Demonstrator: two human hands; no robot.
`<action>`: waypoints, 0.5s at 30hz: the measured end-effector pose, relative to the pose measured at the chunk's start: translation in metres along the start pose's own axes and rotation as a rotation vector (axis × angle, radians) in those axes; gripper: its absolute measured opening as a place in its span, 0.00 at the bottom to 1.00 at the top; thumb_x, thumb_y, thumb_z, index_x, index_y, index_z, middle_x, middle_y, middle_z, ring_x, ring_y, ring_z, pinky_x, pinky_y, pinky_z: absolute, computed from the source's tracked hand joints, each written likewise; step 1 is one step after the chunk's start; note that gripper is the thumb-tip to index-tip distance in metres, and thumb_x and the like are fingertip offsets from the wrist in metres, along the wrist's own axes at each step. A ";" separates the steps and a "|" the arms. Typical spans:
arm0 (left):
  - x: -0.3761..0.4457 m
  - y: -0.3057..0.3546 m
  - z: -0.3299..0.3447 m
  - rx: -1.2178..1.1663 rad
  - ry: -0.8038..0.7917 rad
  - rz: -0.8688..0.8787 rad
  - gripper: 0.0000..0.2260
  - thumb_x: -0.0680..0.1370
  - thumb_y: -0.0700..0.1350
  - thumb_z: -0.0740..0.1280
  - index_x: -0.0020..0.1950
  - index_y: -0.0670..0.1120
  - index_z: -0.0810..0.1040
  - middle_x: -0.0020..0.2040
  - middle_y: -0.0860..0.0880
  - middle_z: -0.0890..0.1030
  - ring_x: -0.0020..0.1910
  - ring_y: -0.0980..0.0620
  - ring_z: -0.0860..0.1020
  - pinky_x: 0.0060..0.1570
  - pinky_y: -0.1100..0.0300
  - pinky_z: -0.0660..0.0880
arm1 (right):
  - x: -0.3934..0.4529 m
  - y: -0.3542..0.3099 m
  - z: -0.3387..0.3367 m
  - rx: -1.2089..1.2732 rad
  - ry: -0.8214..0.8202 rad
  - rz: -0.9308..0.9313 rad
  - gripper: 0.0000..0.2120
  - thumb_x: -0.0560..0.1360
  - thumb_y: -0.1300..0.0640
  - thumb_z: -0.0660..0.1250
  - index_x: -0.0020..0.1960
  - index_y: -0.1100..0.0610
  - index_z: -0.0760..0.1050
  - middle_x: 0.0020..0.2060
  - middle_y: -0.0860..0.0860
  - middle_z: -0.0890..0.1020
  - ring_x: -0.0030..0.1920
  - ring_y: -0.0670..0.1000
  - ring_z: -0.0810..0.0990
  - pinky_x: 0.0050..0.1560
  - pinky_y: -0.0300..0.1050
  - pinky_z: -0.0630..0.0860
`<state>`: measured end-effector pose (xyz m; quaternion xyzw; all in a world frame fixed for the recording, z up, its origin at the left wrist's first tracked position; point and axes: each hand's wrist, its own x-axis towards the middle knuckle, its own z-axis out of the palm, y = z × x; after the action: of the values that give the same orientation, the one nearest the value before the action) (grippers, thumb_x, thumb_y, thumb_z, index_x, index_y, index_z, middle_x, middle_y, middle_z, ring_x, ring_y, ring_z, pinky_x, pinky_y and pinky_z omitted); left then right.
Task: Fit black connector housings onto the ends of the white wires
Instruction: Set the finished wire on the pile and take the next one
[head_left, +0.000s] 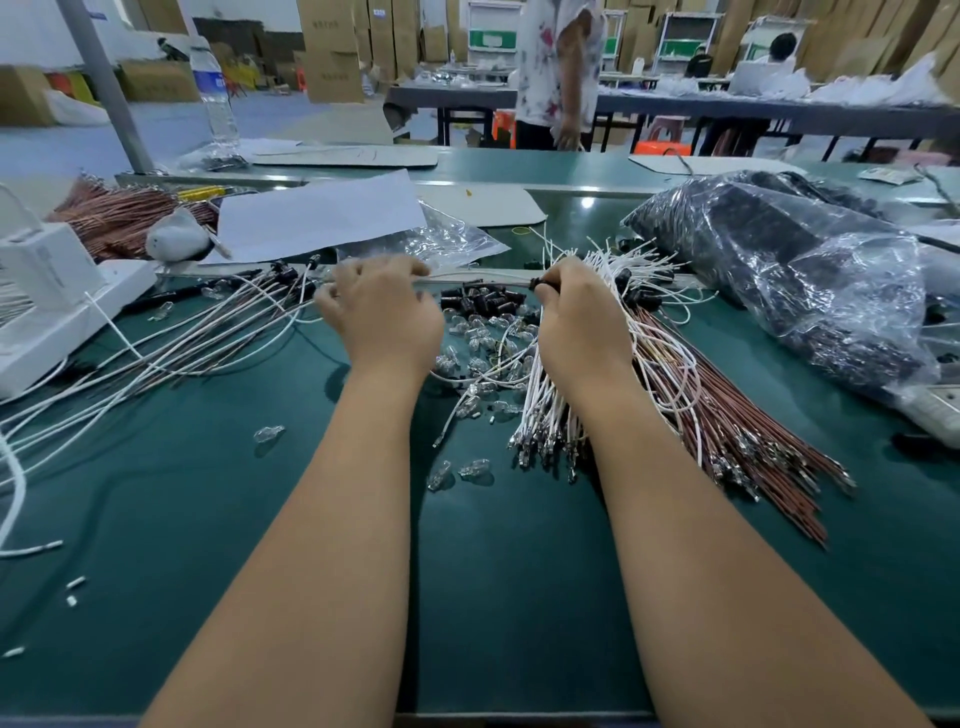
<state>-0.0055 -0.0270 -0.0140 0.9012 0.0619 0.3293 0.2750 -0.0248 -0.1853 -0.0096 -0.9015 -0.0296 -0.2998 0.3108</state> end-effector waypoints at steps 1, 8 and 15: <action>-0.002 0.005 0.001 -0.034 -0.010 0.076 0.14 0.75 0.41 0.64 0.59 0.53 0.79 0.59 0.53 0.79 0.63 0.48 0.67 0.62 0.51 0.56 | -0.001 -0.002 0.001 0.039 -0.025 -0.015 0.04 0.81 0.60 0.60 0.47 0.56 0.70 0.40 0.49 0.73 0.38 0.48 0.70 0.35 0.40 0.62; -0.011 0.026 0.003 -0.371 -0.206 0.365 0.08 0.76 0.36 0.65 0.52 0.42 0.82 0.47 0.45 0.84 0.46 0.46 0.80 0.49 0.51 0.76 | -0.002 -0.008 0.005 0.202 -0.091 -0.044 0.05 0.78 0.60 0.64 0.52 0.58 0.77 0.47 0.53 0.80 0.46 0.51 0.76 0.45 0.41 0.70; -0.008 0.020 0.005 -0.445 -0.223 0.189 0.08 0.78 0.36 0.64 0.53 0.41 0.81 0.43 0.47 0.81 0.41 0.49 0.78 0.44 0.59 0.74 | 0.000 -0.004 0.001 0.475 -0.038 0.152 0.11 0.73 0.66 0.69 0.50 0.53 0.75 0.37 0.46 0.79 0.37 0.46 0.78 0.35 0.30 0.73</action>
<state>-0.0099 -0.0485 -0.0103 0.8509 -0.1274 0.2578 0.4396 -0.0253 -0.1818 -0.0082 -0.8081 -0.0373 -0.2433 0.5352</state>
